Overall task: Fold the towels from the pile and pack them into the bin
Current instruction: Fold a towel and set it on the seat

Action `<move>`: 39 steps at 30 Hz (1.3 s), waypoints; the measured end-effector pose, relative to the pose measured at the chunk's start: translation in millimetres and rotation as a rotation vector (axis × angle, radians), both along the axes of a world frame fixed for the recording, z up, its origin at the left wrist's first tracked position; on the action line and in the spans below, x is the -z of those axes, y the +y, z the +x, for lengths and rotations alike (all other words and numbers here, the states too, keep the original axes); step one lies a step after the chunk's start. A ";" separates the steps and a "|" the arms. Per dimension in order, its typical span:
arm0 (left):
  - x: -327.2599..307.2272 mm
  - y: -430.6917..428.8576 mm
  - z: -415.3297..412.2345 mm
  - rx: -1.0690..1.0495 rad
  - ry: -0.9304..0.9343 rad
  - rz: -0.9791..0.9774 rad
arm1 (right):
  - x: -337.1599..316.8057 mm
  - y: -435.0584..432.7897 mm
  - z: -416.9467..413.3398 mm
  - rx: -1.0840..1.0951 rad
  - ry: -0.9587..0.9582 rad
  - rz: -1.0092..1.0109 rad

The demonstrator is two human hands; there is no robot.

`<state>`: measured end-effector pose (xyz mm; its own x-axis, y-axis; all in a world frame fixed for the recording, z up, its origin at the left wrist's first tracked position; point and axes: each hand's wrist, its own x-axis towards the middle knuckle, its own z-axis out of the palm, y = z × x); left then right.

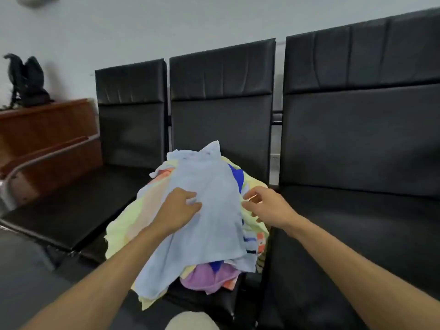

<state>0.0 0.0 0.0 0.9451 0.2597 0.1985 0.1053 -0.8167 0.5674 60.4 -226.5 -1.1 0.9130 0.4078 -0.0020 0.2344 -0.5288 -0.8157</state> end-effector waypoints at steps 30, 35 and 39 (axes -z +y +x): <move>-64.9 -206.5 19.9 0.403 -0.191 -0.723 | -78.8 -132.6 -20.7 0.256 0.250 1.204; -44.0 -275.0 27.4 0.637 -0.089 -0.617 | -56.2 -213.9 -24.7 0.334 0.272 1.210; -9.5 -310.1 31.1 0.840 0.115 -0.523 | -19.0 -265.9 -25.3 0.476 0.311 1.037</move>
